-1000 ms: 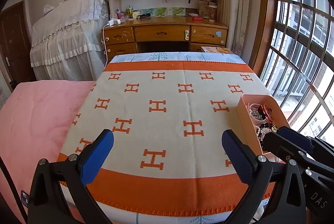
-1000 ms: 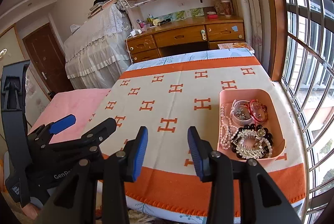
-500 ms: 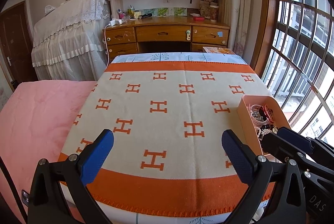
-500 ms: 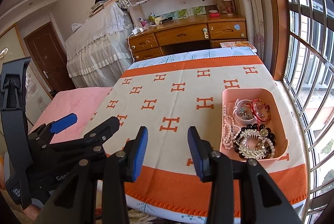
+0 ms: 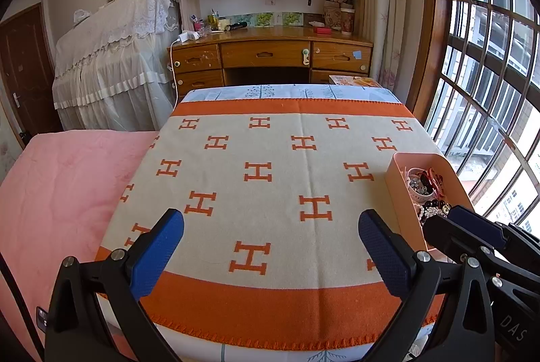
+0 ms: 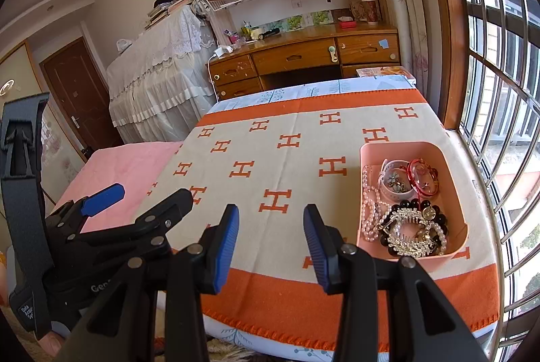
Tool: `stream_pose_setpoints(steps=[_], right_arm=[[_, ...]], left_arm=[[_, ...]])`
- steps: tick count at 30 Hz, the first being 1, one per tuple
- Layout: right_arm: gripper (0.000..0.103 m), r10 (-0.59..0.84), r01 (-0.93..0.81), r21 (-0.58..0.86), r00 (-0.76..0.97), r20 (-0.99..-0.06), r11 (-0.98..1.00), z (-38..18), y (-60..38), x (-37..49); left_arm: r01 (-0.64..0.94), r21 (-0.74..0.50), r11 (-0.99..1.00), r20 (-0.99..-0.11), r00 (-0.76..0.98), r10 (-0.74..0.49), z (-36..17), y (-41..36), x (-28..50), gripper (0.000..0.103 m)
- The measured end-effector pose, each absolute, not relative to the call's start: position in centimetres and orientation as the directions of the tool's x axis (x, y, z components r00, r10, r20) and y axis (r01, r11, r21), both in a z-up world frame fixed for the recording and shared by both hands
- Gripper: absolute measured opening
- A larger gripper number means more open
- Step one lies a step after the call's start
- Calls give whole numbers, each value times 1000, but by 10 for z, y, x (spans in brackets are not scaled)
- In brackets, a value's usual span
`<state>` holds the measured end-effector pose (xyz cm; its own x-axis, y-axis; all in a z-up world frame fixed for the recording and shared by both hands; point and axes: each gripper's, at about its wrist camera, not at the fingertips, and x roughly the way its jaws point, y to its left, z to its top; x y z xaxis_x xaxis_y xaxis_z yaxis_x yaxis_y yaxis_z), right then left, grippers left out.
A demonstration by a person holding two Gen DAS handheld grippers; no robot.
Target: Organize jewelry
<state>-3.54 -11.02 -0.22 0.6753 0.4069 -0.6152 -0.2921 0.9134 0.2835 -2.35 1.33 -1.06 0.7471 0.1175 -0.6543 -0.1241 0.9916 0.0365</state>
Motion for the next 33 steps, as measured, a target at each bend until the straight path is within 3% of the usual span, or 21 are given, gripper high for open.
stream_pose_setpoints(steps=[33], right_arm=[[40,410,-289,291,672,-617,912,-5,-107,-36]], left_arm=[[-125,36,991,-661,741,117,-13,14,-24,102]])
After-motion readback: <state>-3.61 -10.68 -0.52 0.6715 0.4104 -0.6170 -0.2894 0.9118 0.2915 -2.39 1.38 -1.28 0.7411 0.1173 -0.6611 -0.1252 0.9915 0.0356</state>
